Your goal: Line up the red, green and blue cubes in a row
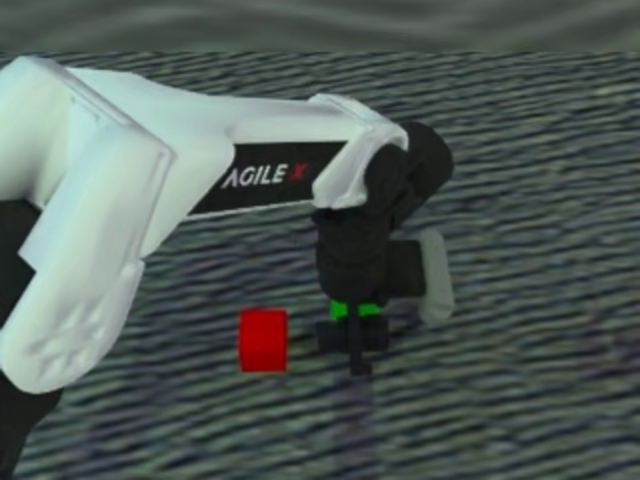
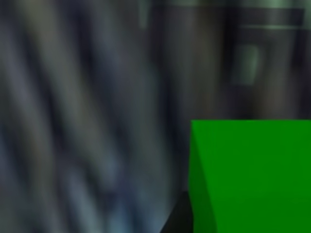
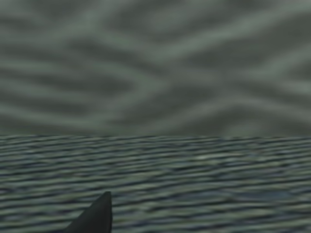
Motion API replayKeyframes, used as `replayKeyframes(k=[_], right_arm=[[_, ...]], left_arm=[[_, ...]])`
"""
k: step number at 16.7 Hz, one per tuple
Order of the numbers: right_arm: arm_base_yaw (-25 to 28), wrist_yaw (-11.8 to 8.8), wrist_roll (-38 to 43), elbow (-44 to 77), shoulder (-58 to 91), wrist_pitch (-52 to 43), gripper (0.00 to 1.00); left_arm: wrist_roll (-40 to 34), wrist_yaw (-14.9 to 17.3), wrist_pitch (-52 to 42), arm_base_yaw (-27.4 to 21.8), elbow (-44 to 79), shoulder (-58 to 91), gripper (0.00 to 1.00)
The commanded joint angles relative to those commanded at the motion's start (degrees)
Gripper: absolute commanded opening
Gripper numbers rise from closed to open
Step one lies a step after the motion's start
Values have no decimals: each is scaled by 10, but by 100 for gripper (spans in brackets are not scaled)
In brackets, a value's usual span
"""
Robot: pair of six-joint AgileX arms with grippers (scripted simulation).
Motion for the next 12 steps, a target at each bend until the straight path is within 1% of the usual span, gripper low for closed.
replayKeyframes(k=[5, 6, 12], right_arm=[[0, 0, 0, 0, 0, 0, 100], [0, 0, 0, 0, 0, 0, 100], [0, 0, 0, 0, 0, 0, 100]], left_arm=[[0, 0, 0, 0, 0, 0, 98], [0, 0, 0, 0, 0, 0, 100], [0, 0, 0, 0, 0, 0, 100]])
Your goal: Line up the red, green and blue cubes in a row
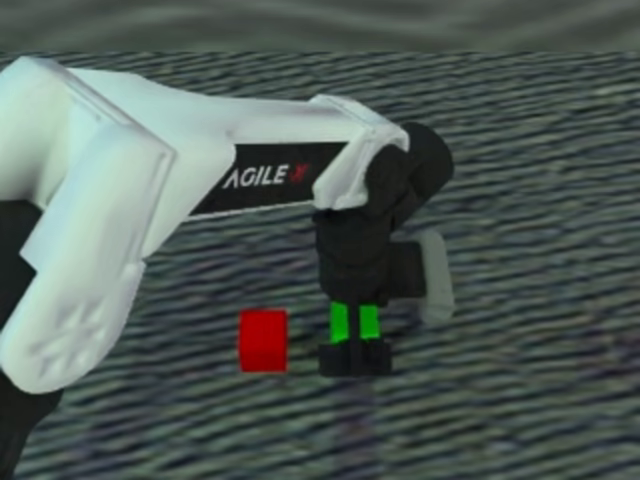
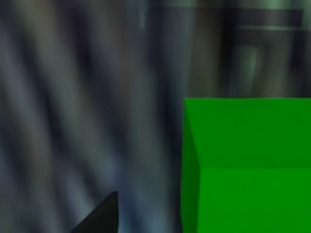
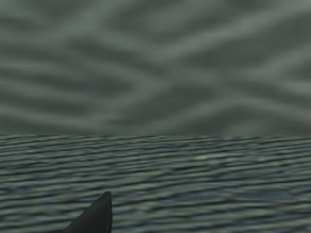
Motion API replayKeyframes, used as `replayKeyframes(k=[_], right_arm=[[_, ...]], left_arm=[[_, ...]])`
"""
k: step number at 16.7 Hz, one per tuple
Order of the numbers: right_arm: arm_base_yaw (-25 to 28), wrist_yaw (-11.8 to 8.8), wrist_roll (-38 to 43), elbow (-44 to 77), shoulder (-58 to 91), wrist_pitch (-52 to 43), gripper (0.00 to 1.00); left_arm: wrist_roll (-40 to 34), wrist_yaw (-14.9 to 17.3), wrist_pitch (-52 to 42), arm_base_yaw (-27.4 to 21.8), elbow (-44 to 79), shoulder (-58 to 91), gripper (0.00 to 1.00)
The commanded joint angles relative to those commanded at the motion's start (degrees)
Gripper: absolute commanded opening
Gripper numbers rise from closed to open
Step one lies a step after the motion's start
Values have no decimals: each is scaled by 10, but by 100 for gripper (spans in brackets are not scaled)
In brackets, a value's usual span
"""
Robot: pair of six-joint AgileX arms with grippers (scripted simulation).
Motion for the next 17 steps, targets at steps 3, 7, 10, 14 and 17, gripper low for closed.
replayKeyframes(k=[3, 7, 10, 14, 17], right_arm=[[0, 0, 0, 0, 0, 0, 100], [0, 0, 0, 0, 0, 0, 100], [0, 0, 0, 0, 0, 0, 100], [0, 0, 0, 0, 0, 0, 100], [0, 0, 0, 0, 0, 0, 100]], left_arm=[[0, 0, -2, 1, 2, -1, 100], [-2, 0, -68, 8, 45, -18, 100], [-1, 0, -126, 12, 84, -38, 100], [-1, 0, -136, 13, 92, -44, 100], [-1, -1, -135, 18, 95, -39, 100]])
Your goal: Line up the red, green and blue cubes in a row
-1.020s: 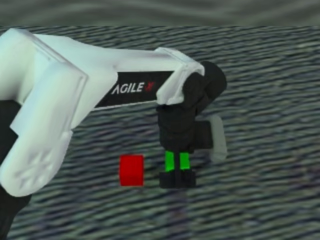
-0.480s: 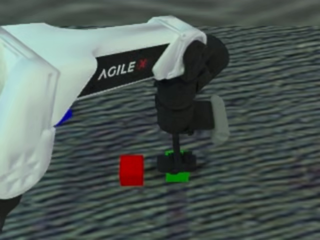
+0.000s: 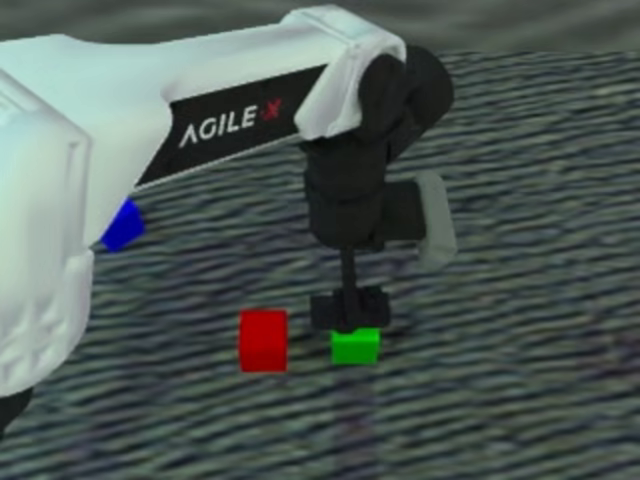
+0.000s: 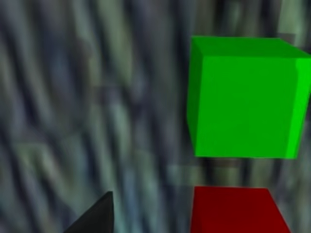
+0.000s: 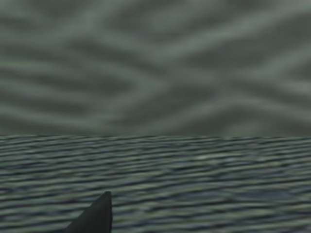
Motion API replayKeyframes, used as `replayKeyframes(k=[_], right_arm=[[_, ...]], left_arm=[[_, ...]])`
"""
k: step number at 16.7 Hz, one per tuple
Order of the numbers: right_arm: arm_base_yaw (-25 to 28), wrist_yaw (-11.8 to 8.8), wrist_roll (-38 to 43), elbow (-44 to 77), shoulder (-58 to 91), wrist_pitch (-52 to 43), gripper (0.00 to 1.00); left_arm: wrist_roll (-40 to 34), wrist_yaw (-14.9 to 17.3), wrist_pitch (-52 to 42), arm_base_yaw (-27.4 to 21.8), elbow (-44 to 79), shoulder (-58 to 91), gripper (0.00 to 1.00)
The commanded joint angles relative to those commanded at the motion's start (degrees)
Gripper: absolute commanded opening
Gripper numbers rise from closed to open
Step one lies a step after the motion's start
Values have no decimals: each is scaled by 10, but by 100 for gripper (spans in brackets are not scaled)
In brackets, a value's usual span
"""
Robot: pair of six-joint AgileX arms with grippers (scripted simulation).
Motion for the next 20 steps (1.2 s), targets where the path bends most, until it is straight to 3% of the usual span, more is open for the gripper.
replayKeyframes(k=[3, 9, 12, 14, 20], right_arm=[[0, 0, 0, 0, 0, 0, 100], [0, 0, 0, 0, 0, 0, 100], [0, 0, 0, 0, 0, 0, 100], [0, 0, 0, 0, 0, 0, 100], [0, 0, 0, 0, 0, 0, 100]], left_arm=[[-5, 0, -6, 56, 18, 15, 100], [-22, -2, -20, 268, 71, 58, 100], [-29, -3, -24, 347, 93, 72, 100], [-32, -3, -25, 369, 100, 76, 100], [-32, -3, -15, 371, 91, 77, 100]])
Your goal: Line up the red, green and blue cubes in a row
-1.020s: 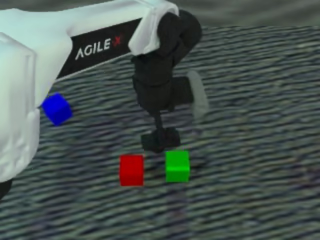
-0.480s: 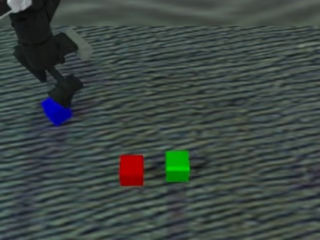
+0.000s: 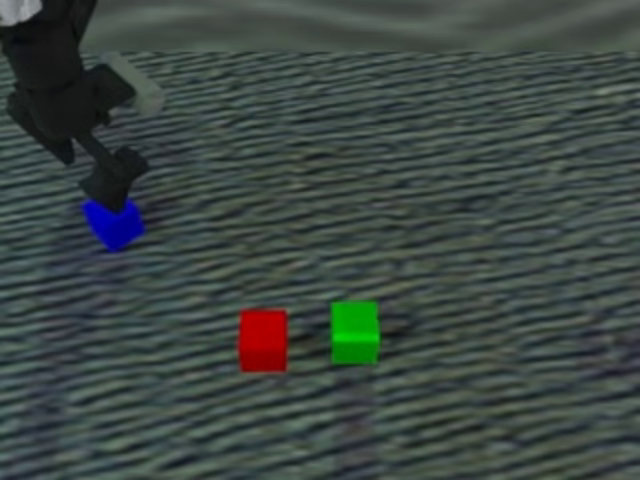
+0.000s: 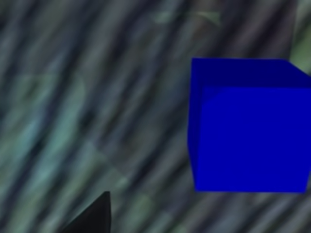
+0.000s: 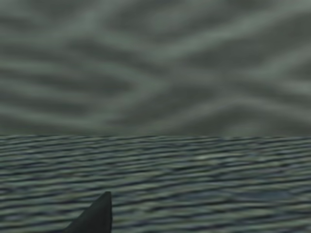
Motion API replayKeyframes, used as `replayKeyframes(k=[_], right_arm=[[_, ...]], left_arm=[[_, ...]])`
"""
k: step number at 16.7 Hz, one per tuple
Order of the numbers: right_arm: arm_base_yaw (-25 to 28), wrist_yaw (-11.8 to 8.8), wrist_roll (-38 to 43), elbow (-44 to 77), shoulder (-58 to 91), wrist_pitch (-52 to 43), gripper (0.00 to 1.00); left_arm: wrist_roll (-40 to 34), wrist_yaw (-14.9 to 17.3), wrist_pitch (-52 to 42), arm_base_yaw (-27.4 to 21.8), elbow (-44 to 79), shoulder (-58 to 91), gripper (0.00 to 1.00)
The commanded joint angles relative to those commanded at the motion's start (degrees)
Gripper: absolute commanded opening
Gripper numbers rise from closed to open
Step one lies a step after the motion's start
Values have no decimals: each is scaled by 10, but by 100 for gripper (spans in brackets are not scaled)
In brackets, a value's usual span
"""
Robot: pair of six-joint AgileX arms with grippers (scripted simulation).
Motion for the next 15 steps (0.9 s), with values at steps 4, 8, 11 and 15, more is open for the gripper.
replayKeyframes(k=[4, 8, 11, 15], right_arm=[[0, 0, 0, 0, 0, 0, 100], [0, 0, 0, 0, 0, 0, 100], [0, 0, 0, 0, 0, 0, 100], [0, 0, 0, 0, 0, 0, 100]], left_arm=[[0, 0, 86, 1, -52, 29, 100], [1, 1, 154, 1, -97, 56, 100], [1, 1, 156, 1, -98, 57, 100], [1, 1, 156, 1, -98, 57, 77]])
